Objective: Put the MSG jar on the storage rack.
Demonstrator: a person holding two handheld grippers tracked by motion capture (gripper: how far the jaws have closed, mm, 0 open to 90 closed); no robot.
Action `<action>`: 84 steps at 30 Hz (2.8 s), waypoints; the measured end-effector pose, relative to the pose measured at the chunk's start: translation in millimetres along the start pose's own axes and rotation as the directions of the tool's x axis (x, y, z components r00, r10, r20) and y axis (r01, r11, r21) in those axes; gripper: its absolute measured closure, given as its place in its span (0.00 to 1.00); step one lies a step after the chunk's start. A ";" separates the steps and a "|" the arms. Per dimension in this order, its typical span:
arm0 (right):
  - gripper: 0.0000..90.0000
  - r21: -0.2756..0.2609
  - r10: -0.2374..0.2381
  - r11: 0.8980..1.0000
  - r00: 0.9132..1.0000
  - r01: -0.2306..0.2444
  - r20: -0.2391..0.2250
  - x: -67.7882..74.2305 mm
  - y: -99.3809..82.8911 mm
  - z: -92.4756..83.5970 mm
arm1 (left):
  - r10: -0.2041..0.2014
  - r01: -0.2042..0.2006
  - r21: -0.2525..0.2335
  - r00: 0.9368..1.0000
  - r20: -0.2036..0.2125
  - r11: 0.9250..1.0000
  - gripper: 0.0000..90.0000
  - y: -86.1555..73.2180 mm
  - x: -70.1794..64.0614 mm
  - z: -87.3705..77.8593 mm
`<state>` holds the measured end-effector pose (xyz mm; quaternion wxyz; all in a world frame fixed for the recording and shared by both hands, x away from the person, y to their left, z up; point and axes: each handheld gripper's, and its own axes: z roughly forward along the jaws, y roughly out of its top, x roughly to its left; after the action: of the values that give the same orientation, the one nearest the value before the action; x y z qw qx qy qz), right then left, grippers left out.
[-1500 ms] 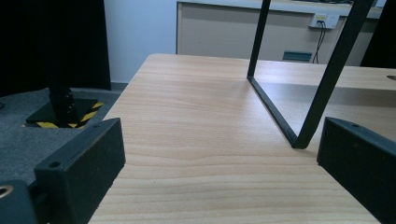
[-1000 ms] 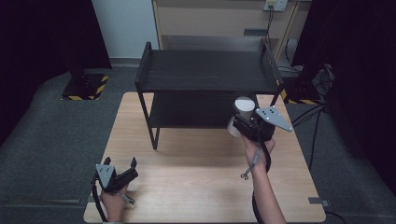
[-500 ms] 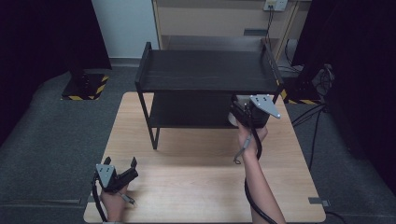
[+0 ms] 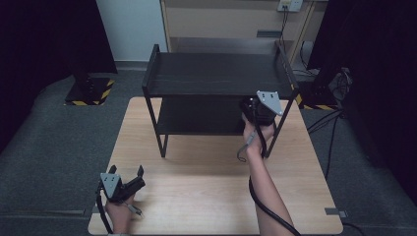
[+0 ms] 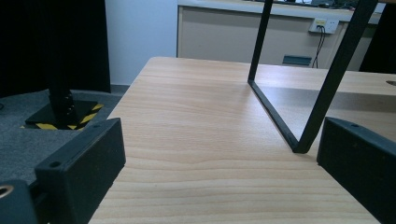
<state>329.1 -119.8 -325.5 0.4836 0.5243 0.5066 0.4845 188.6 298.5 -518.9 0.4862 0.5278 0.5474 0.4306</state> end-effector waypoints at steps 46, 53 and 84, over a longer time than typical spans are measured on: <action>0.01 0.010 -0.031 0.999 0.996 0.032 -0.078 -8.7 -40.4 -56.5 | 0.001 -0.001 0.002 1.000 0.004 1.000 0.00 0.2 -0.3 -0.6; 0.01 -0.027 -0.024 0.999 0.989 0.020 -0.144 -47.5 -73.1 -82.9 | 0.006 -0.006 0.008 1.000 0.003 1.000 0.00 0.9 -0.8 -0.7; 0.01 0.169 0.015 0.986 0.998 -0.004 -0.062 -208.0 -183.4 -121.5 | -0.027 0.027 0.033 1.000 0.003 0.999 0.00 3.8 1.9 0.9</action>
<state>192.7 -322.3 -504.6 0.4188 0.5503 0.5583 0.4585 190.2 300.6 -515.4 0.4843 0.5289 0.5606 0.4141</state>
